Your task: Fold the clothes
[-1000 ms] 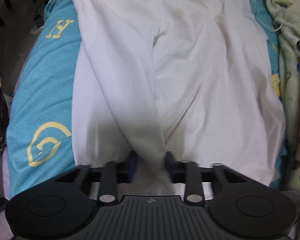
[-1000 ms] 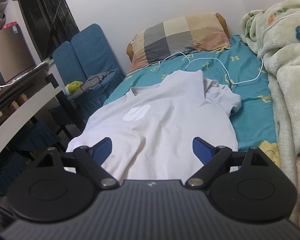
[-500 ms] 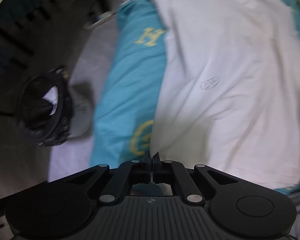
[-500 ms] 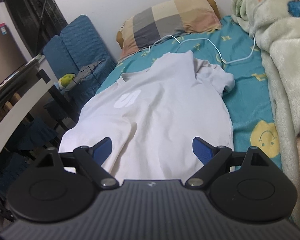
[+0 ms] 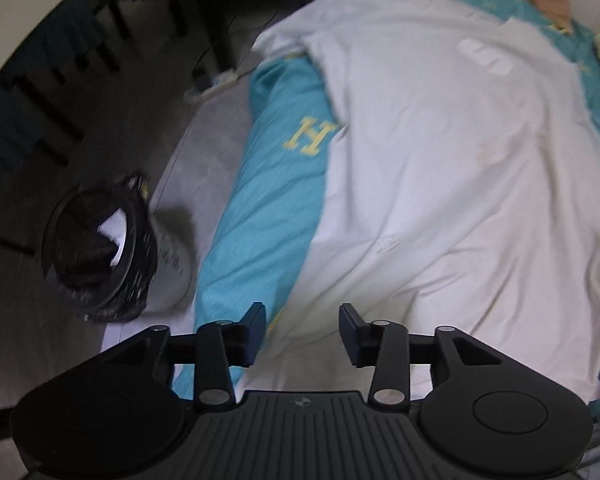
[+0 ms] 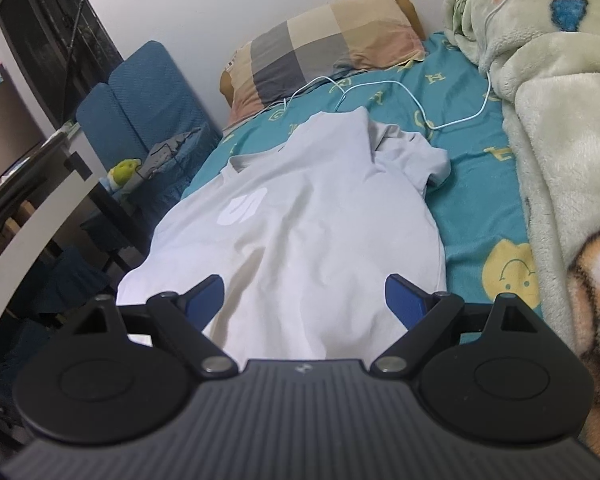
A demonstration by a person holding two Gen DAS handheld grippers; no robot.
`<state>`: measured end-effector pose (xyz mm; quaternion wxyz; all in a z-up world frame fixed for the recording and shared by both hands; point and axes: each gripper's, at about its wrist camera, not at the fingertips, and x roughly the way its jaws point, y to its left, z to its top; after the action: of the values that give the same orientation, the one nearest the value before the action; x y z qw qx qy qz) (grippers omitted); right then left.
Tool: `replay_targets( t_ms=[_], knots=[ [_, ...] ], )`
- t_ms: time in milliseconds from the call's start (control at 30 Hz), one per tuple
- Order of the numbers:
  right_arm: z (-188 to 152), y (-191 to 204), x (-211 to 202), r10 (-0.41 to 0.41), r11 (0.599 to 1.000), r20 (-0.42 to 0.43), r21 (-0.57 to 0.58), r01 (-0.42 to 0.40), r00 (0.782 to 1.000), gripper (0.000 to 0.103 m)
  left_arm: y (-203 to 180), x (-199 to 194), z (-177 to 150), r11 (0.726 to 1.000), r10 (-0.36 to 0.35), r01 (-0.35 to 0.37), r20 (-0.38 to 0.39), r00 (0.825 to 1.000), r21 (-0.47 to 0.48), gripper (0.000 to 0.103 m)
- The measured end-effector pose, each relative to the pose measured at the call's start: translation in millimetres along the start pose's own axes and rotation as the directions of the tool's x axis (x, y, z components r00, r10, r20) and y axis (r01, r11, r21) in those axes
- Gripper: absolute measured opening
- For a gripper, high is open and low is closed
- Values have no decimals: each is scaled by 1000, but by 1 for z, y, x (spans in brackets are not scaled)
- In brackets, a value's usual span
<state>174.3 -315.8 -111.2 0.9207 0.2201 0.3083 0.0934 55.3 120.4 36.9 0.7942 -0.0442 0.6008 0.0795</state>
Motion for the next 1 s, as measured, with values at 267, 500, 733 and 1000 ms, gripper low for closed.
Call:
replay_targets(
  t_ms=[267,500,733,1000],
  knots=[
    [7,-7,-5,-41,999,47,-3,41,998,84,-80,3,2,983,-171,146,255,952,113,53],
    [11,-10,-9,-64,998,88,-19,66,994,84,-148,27,17,956,-270,200,381,885,213,60],
    [27,-23,-6,-82,997,130,16,81,988,84,-184,72,23,949,-301,223,436,848,222,60],
    [69,-69,55,-195,981,176,37,191,965,84,-166,102,24,955,-293,230,461,838,189,63]
  ],
)
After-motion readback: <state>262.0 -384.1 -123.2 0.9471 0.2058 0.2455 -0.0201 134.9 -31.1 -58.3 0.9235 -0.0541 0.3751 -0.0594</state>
